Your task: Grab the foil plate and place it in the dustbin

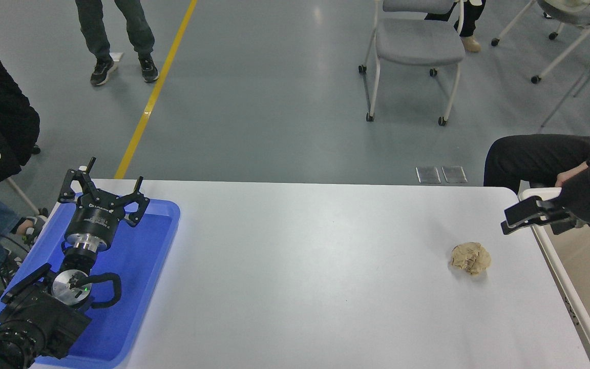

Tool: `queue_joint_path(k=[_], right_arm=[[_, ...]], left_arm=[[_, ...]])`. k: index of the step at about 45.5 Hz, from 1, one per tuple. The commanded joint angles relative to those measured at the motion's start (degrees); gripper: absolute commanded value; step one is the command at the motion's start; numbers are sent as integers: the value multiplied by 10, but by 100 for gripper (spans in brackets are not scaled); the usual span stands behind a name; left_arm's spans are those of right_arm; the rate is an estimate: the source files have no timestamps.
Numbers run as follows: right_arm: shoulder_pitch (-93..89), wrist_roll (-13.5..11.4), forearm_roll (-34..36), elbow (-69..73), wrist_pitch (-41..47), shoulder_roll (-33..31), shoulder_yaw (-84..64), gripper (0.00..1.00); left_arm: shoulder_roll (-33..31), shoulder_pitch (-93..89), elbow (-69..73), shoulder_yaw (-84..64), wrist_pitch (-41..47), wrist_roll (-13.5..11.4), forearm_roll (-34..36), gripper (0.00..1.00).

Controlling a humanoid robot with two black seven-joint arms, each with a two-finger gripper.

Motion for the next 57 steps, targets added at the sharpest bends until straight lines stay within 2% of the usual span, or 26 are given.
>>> queue_joint_path(k=[1,6,17,24,43,57], right_arm=[[107,-1,56,31,37,93,-55,100],[127,-1,68,33,37,140,-70,100],[162,-1,191,29,32,260,-110,100],[167,-1,255,28,30,300,-113,100],[186,-2,333,28,27,305,-142,100],[184,-2,340,30,16,301,-168,100]], left_arm=[[0,0,0,0,0,0,0,100],[1,1,0,0,0,-1,0,100],[2,2,0,0,0,-1,0,100],[2,2,0,0,0,-1,0,100],[3,2,0,0,0,-1,0,100],[3,2,0,0,0,-1,0,100]])
